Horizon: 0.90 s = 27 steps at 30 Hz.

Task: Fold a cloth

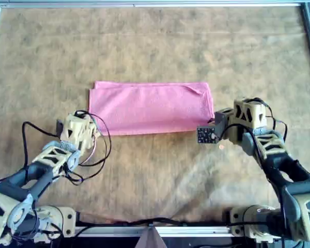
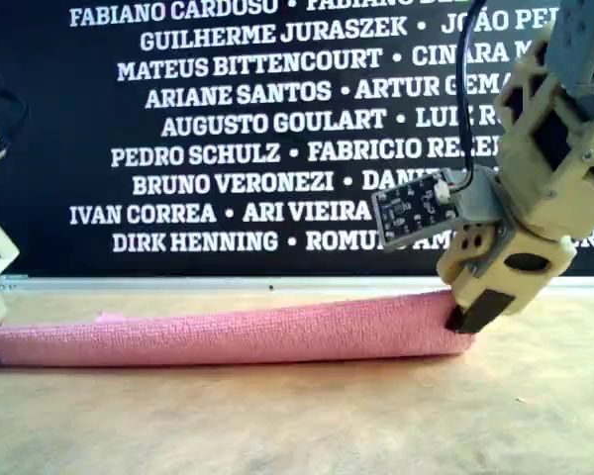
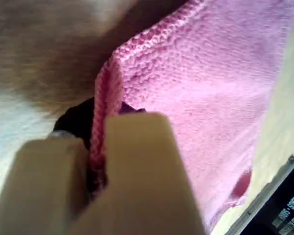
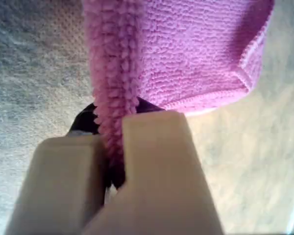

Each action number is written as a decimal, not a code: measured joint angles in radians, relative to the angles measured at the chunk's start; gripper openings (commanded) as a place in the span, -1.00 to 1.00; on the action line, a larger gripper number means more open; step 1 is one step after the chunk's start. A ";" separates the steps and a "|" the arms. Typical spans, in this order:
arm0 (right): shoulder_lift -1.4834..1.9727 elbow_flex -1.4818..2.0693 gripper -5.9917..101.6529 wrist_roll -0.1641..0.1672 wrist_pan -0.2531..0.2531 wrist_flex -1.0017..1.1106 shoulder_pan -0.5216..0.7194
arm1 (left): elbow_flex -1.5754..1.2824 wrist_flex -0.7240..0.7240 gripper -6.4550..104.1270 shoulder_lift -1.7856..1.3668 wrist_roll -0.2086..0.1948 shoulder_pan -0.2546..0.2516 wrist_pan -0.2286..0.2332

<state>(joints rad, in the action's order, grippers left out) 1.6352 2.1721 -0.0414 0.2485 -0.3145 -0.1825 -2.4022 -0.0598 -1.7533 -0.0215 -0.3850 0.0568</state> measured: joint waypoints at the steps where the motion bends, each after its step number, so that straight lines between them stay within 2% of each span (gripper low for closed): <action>1: 0.000 0.000 -0.68 -0.002 -0.002 0.000 0.000 | 0.000 0.000 -0.64 0.000 0.000 0.000 0.000; 7: 0.000 0.054 -0.13 -0.002 -0.012 0.000 0.023 | -0.011 0.000 -0.01 -0.005 -0.006 0.000 0.008; 10: 0.000 0.080 0.03 0.003 -0.015 0.000 0.015 | -0.055 0.002 0.19 -0.015 0.002 0.000 0.008; 22: 0.066 0.189 0.04 0.003 -0.015 0.000 0.015 | -0.258 0.000 0.58 -0.288 0.000 0.000 0.017; 27: 0.262 0.302 0.03 0.003 -0.015 0.000 0.021 | -0.348 0.000 0.59 -0.476 0.000 0.000 0.086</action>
<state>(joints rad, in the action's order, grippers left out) 1.8975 2.4743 -0.0383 0.2332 -0.3145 -0.1611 -2.7504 -0.0598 -2.2289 -0.0215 -0.3850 0.1427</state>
